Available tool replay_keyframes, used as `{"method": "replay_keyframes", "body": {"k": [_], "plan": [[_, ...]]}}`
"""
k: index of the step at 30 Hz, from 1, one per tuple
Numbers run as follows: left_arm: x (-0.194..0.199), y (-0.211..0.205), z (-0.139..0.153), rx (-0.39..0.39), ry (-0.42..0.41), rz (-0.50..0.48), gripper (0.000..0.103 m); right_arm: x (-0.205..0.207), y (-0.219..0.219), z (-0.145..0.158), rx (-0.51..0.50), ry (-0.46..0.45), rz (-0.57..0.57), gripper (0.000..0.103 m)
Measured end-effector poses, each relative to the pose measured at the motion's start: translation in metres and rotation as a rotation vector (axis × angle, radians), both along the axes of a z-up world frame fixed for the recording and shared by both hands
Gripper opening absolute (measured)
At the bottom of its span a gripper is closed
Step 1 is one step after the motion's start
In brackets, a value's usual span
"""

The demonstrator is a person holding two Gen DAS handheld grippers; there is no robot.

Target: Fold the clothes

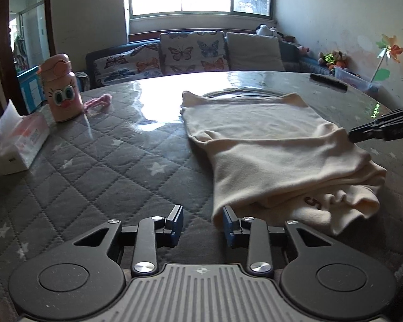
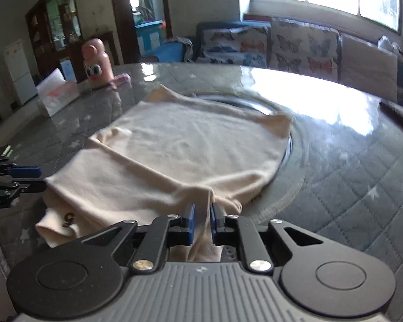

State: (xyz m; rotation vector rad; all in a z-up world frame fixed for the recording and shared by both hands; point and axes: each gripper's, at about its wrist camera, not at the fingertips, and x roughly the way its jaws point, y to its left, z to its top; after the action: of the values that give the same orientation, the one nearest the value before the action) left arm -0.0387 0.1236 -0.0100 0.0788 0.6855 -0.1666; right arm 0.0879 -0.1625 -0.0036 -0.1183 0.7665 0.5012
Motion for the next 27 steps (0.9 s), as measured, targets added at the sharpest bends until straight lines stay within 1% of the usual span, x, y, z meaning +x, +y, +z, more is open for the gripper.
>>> {"method": "replay_keyframes", "body": {"k": [3, 6, 8, 10, 12, 15, 17, 19, 22, 24, 27], "plan": [[-0.003, -0.008, 0.003, 0.014, -0.022, -0.04, 0.034, -0.009, 0.004, 0.006, 0.0, -0.024, 0.051, 0.019], [-0.002, -0.02, -0.002, 0.061, -0.031, -0.074, 0.034, -0.014, 0.012, 0.002, -0.005, -0.016, 0.098, 0.019], [-0.002, -0.024, -0.005, 0.081, -0.034, -0.085, 0.008, -0.016, 0.02, -0.006, -0.015, 0.005, 0.131, 0.019], [-0.002, -0.022, -0.006, 0.086, -0.033, -0.078, 0.005, -0.017, 0.023, -0.013, -0.029, 0.022, 0.144, 0.019], [-0.003, -0.017, -0.006, 0.094, -0.022, -0.063, 0.004, -0.02, 0.024, -0.018, -0.046, 0.027, 0.162, 0.02], [-0.004, -0.01, -0.004, 0.098, -0.008, -0.047, 0.004, -0.023, 0.023, -0.014, -0.045, 0.036, 0.182, 0.02], [-0.004, -0.005, 0.005, 0.075, -0.019, -0.033, 0.005, -0.023, 0.021, -0.01, -0.039, 0.029, 0.186, 0.02], [-0.002, -0.002, 0.016, 0.04, -0.042, -0.02, 0.006, -0.02, 0.018, -0.002, -0.031, 0.001, 0.172, 0.02], [0.01, -0.007, 0.028, -0.01, -0.071, -0.019, 0.006, -0.009, 0.015, 0.002, -0.004, -0.015, 0.135, 0.021], [0.023, -0.016, 0.03, -0.036, -0.078, -0.036, 0.006, -0.001, 0.014, 0.001, 0.004, -0.02, 0.114, 0.021], [0.043, -0.031, 0.027, -0.051, -0.075, -0.063, 0.007, 0.008, 0.014, -0.008, 0.007, -0.01, 0.089, 0.021]]}}
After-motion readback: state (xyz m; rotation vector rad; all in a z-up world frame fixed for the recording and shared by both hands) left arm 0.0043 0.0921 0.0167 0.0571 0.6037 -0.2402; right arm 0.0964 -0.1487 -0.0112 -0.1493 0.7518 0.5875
